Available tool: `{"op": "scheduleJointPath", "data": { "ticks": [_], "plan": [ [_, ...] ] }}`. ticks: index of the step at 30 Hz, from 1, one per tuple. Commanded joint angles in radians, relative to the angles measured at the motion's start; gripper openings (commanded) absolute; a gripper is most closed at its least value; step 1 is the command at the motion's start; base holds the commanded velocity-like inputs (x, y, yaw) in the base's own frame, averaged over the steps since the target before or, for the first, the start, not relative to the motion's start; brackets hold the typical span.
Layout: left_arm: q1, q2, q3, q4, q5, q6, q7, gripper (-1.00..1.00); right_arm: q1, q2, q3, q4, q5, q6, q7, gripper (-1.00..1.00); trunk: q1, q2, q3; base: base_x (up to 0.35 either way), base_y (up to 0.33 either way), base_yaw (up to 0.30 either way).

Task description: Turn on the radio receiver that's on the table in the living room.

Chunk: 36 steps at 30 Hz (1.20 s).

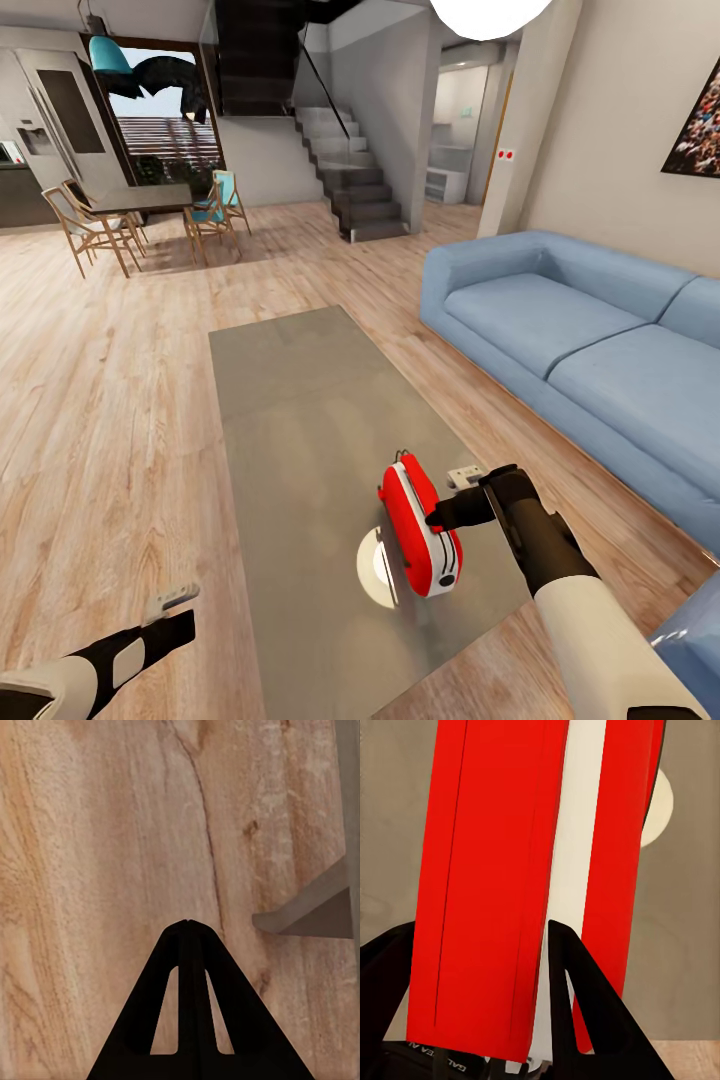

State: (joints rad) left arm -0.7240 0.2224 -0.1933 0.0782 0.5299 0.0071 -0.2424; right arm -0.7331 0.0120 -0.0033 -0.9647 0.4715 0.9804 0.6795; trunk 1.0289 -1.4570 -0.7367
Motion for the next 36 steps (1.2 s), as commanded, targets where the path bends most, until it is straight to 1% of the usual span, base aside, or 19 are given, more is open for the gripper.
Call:
{"op": "scheduleJointPath", "data": {
  "ticks": [1, 4, 16, 36],
  "plan": [
    [0.0, 0.0, 0.0, 0.0, 0.0, 0.0, 0.0, -1.0, 0.0, 0.0, 0.0, 0.0, -0.007, 0.001, 0.0, -1.0, 0.0, 0.0, 0.0, 0.0, 0.0, 0.0],
    [0.001, -0.001, 0.0, 0.0, 0.0, 0.0, 0.0, -1.0, 0.0, 0.0, -0.002, 0.0, -0.007, 0.001, 0.0, -1.0, 0.0, 0.0, 0.0, 0.0, 0.0, 0.0],
    [0.0, -0.001, 0.0, 0.0, 0.0, 0.0, 0.0, -1.0, 0.0, 0.0, -0.001, 0.0, -0.007, 0.001, 0.0, -1.0, 0.046, -0.084, -0.038, 0.0, 0.0, 0.0],
    [0.0, -0.001, 0.0, 0.0, 0.0, 0.001, 0.0, -1.0, 0.0, 0.0, 0.002, 0.0, -0.006, 0.001, 0.0, -1.0, 0.046, -0.084, -0.038, 0.0, 0.0, 0.0]
  ]
}}
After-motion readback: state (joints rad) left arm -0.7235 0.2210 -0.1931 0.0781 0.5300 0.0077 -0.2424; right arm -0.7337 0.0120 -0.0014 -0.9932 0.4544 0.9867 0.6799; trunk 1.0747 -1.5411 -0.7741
